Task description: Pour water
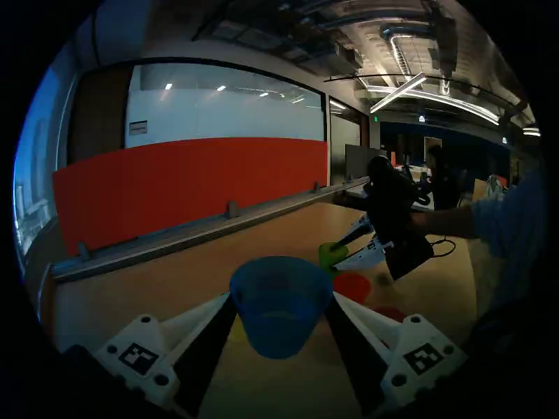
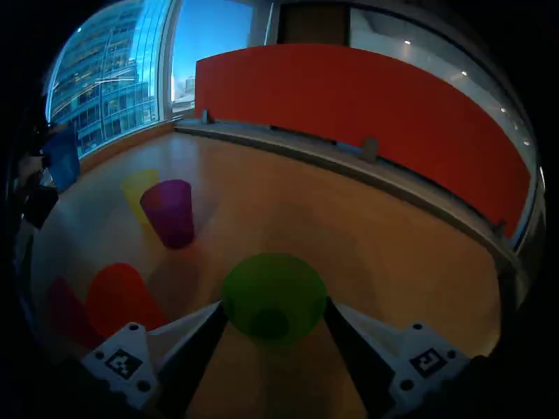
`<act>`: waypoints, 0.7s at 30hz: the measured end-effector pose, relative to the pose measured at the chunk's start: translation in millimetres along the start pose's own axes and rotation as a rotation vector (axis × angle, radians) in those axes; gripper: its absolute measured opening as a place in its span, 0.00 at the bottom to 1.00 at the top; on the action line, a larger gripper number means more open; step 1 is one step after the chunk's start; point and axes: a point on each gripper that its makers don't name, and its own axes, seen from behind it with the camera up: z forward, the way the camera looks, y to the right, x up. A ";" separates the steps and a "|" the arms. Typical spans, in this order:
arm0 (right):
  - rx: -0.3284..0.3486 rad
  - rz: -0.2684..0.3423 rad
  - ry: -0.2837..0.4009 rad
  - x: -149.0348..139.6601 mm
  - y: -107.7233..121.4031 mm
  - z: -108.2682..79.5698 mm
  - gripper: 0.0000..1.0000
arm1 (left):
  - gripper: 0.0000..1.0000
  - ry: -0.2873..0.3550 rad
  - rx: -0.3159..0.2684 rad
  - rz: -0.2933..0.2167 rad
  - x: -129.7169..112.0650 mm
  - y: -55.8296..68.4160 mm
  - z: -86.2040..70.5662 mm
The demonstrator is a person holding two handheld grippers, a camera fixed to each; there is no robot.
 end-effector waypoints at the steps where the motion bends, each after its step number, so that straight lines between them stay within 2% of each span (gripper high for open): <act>1: 0.002 -0.001 0.000 0.5 -0.8 0.9 1.00 | 0.85 0.001 0.002 -0.001 0.5 -0.6 -1.1; 4: 0.008 -0.005 0.001 2.0 -2.7 3.2 1.00 | 0.85 0.004 0.007 -0.003 1.9 -2.3 -4.1; 8: 0.006 -0.016 0.001 2.1 -3.5 4.2 0.92 | 0.85 0.008 0.013 -0.004 3.5 -3.5 -7.4; 15: 0.017 -0.022 0.005 1.5 -7.8 0.9 0.91 | 0.85 0.012 0.019 -0.006 3.6 -4.6 -10.9; 21: 0.008 -0.025 0.028 9.7 -7.3 -9.7 0.91 | 0.85 0.020 0.026 -0.004 5.7 -5.6 -13.4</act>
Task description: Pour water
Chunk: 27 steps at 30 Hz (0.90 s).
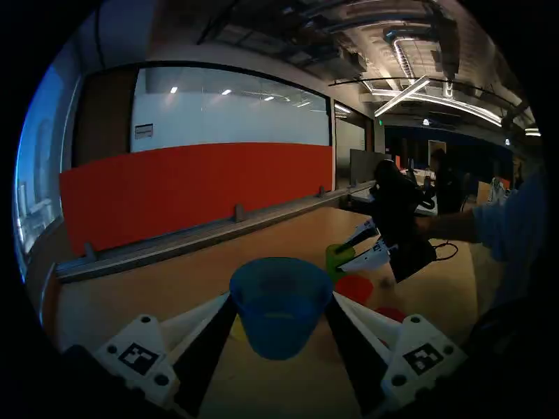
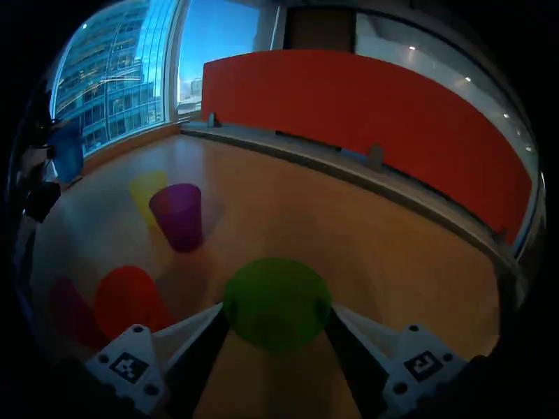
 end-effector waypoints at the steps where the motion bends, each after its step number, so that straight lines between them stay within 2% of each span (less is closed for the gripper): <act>1: 0.001 0.000 0.006 2.4 -0.7 -2.5 0.91 | 0.85 0.002 0.001 0.001 1.0 0.1 -0.5; 12: 0.008 -0.018 0.101 37.5 -15.1 -36.4 0.91 | 0.85 0.024 0.023 0.006 8.4 -3.0 -5.0; 18: 0.013 -0.037 0.170 62.3 -26.0 -57.2 0.91 | 0.85 0.041 0.030 -0.008 13.3 -5.3 -8.0; 27: 0.005 -0.054 0.272 91.6 -36.2 -87.7 0.91 | 0.85 0.055 0.024 -0.017 19.5 -2.4 -9.9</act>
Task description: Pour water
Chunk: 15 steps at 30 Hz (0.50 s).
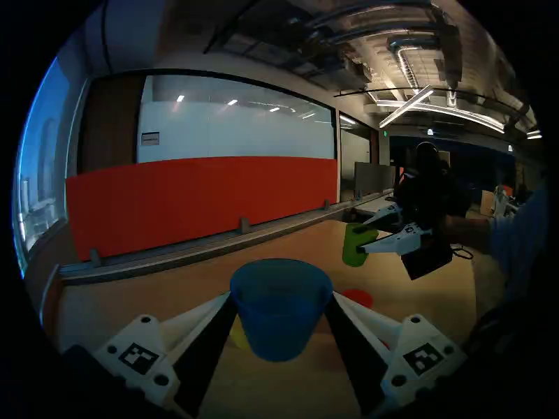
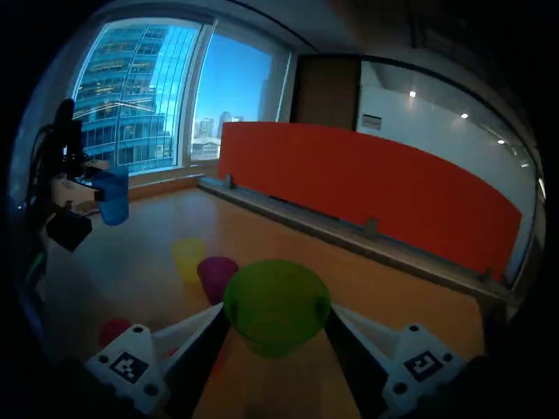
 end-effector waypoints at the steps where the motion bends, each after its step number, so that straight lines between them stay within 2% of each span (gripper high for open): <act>1: -0.001 0.000 0.009 3.2 -0.7 -2.0 0.91 | 0.85 0.001 -0.001 0.000 0.7 0.6 0.0; 15: -0.006 0.000 0.136 47.9 -13.2 -24.3 0.92 | 0.85 0.026 -0.008 -0.001 12.0 6.2 1.5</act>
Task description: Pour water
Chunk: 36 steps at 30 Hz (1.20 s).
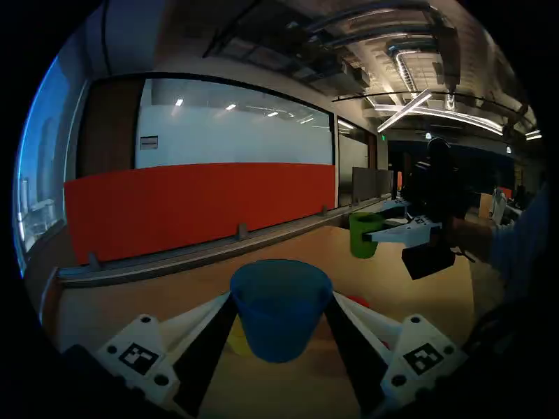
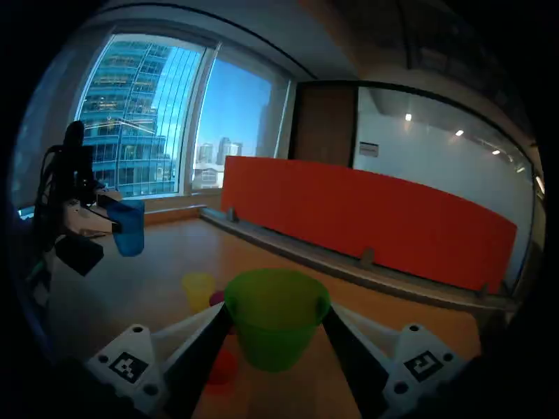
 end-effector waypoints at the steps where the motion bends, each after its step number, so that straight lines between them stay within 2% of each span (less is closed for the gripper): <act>1: 0.001 0.000 0.005 1.7 -1.0 -0.6 0.92 | 0.85 0.002 0.000 0.000 0.4 0.1 0.2; 12: 0.011 -0.011 0.039 11.2 -10.8 -5.2 0.92 | 0.85 0.020 -0.009 0.001 6.9 2.2 1.1; 21: 0.046 0.002 0.068 22.1 -25.4 -7.5 0.92 | 0.85 0.039 -0.006 0.007 16.7 3.3 1.4; 36: 0.139 0.002 0.098 33.1 -67.7 -4.7 0.91 | 0.85 0.071 -0.009 0.061 39.0 6.1 3.9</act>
